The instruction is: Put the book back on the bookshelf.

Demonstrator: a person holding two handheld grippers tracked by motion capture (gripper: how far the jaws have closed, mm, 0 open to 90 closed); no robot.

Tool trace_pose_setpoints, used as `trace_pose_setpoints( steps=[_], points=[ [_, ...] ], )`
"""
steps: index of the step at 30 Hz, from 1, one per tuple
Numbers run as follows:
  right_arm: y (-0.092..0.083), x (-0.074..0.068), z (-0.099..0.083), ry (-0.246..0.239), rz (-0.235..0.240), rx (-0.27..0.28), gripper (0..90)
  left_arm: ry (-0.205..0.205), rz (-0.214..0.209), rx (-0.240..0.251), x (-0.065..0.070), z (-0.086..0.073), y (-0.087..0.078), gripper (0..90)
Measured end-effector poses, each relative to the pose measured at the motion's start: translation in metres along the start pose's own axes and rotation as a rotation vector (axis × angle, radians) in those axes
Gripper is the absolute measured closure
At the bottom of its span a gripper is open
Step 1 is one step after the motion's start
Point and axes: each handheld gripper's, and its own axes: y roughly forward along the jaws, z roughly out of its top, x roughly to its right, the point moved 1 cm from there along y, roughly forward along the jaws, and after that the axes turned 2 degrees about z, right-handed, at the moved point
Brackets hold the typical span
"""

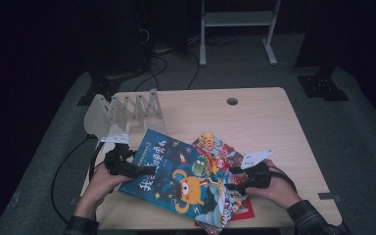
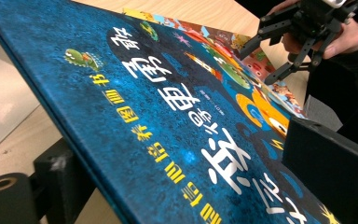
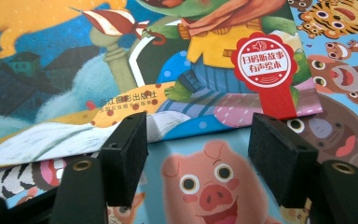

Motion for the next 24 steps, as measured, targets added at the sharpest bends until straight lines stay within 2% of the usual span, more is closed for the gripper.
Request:
trace_pose_setpoints(
  steps=[3,5,9,16,19,22,24],
  points=[
    [0.0,0.0,0.0,0.001,-0.003,0.0,35.0,0.005,0.0,-0.01,0.002,0.006,-0.003,8.6],
    [0.0,0.0,0.0,0.004,-0.007,0.001,34.5,0.004,-0.011,0.001,0.002,0.009,-0.006,14.0],
    [0.0,0.0,-0.001,0.004,-0.011,0.002,33.5,0.007,-0.008,-0.006,0.003,0.016,-0.008,18.3],
    [-0.001,-0.001,-0.003,0.008,-0.02,0.004,29.9,0.013,0.005,-0.015,0.008,0.027,-0.006,20.9],
    [-0.003,-0.002,-0.004,0.008,-0.024,0.004,27.6,0.011,0.021,-0.026,0.01,0.034,-0.004,24.3],
    [-0.003,-0.002,-0.006,0.007,-0.024,0.004,26.4,0.006,0.015,-0.027,0.01,0.037,-0.004,28.3],
    [-0.004,-0.002,-0.007,0.003,-0.024,0.008,25.0,-0.012,0.012,-0.031,0.009,0.042,-0.004,31.3]
  ],
)
